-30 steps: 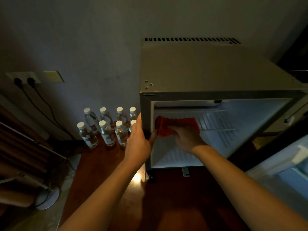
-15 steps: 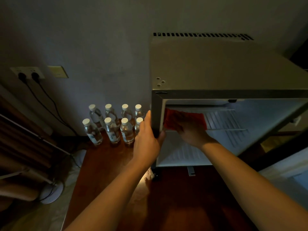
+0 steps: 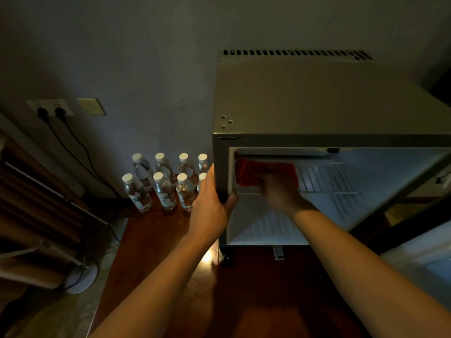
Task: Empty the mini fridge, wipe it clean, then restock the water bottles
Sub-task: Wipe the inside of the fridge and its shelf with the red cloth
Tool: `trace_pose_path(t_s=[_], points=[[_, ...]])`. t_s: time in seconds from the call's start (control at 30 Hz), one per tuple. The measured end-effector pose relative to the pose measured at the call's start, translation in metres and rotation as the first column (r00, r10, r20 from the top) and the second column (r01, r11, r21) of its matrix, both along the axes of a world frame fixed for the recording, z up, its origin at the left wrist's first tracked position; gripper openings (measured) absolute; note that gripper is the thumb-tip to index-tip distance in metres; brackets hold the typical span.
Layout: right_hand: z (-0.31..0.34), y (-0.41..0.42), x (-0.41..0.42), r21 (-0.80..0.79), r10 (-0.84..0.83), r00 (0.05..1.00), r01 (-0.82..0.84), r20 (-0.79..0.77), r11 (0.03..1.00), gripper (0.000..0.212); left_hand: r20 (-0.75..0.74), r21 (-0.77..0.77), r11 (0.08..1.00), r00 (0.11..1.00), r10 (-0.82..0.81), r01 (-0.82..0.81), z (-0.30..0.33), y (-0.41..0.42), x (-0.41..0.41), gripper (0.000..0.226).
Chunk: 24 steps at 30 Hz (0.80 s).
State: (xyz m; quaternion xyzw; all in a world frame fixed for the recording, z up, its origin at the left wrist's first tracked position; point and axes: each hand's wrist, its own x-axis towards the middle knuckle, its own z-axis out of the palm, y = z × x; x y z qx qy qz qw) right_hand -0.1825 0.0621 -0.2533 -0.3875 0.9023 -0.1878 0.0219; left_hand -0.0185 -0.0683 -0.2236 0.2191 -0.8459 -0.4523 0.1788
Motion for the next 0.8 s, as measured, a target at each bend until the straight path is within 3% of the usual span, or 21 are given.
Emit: trace_pose_path(t_s=[0.17,0.3,0.37,0.5,0.67,0.8], points=[[-0.015,0.026,0.024,-0.040,0.094,0.995,-0.095,-0.036,0.995,0.041,-0.006,0.014,1.000,1.000,-0.009,0.009,0.003,0.002,0.001,0.070],[0.006,0.041,0.020,0.111,0.128,0.983,-0.113,-0.134,0.987,0.047,-0.009,0.005,1.000,1.000,-0.007,0.007,0.002,0.002,0.001,0.070],[0.011,0.052,0.019,0.111,0.122,0.978,-0.104,-0.169,0.988,0.049,-0.013,0.011,1.000,1.000,-0.001,0.002,0.001,0.003,0.000,0.067],[0.008,0.056,0.026,0.036,-0.015,1.000,0.015,0.004,0.999,0.041,-0.020,0.012,1.000,1.000,0.002,-0.002,0.002,0.004,-0.001,0.067],[-0.007,0.035,0.009,0.087,-0.008,0.997,0.015,-0.078,0.996,0.059,-0.017,-0.003,1.000,1.000,0.011,-0.012,-0.003,0.003,-0.002,0.067],[-0.006,0.019,-0.022,0.163,0.001,0.999,0.007,-0.046,0.987,0.052,-0.011,-0.001,1.000,1.000,0.016,-0.016,-0.005,0.002,-0.002,0.067]])
